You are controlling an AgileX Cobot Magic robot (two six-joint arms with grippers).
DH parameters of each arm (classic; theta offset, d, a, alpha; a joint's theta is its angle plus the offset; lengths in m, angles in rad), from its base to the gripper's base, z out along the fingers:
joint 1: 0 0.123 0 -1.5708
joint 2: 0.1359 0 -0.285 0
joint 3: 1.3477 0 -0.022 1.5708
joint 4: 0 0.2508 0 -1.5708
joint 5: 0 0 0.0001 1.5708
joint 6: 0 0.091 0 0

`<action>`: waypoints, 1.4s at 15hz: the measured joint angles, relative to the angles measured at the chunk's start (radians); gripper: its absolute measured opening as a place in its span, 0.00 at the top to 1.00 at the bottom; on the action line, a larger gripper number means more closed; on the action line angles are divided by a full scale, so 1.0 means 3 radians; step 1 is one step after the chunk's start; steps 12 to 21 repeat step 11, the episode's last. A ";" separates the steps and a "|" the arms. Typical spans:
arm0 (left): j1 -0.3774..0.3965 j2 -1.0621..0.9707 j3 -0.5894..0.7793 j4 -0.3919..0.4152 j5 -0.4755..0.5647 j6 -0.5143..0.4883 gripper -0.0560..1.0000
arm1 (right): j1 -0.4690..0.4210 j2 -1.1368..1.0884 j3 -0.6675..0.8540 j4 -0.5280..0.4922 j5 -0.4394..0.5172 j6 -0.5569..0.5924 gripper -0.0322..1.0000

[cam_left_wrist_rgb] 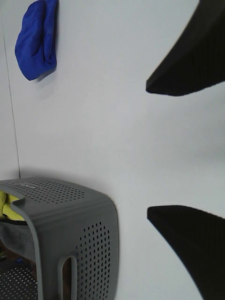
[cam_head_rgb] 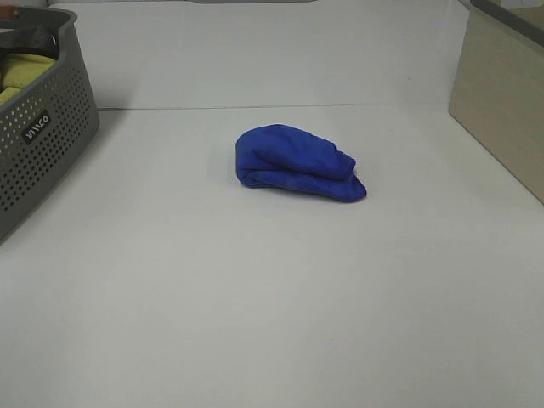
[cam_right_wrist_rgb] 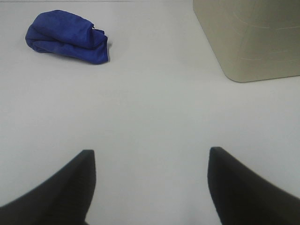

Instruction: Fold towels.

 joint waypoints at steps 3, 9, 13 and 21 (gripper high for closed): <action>0.0000 0.0000 0.0000 0.0000 0.0000 0.0000 0.34 | 0.0000 0.0000 0.0000 0.0020 0.0000 0.0000 0.34; 0.0000 0.0000 0.0000 0.0000 0.0000 0.0000 0.34 | 0.0000 0.0000 0.0000 0.0020 0.0000 0.0000 0.34; 0.0000 0.0000 0.0000 0.0000 0.0000 0.0000 0.34 | 0.0000 0.0000 0.0000 0.0020 0.0000 0.0000 0.34; 0.0000 0.0000 0.0000 0.0000 0.0000 0.0000 0.34 | 0.0000 0.0000 0.0000 0.0020 0.0000 0.0000 0.34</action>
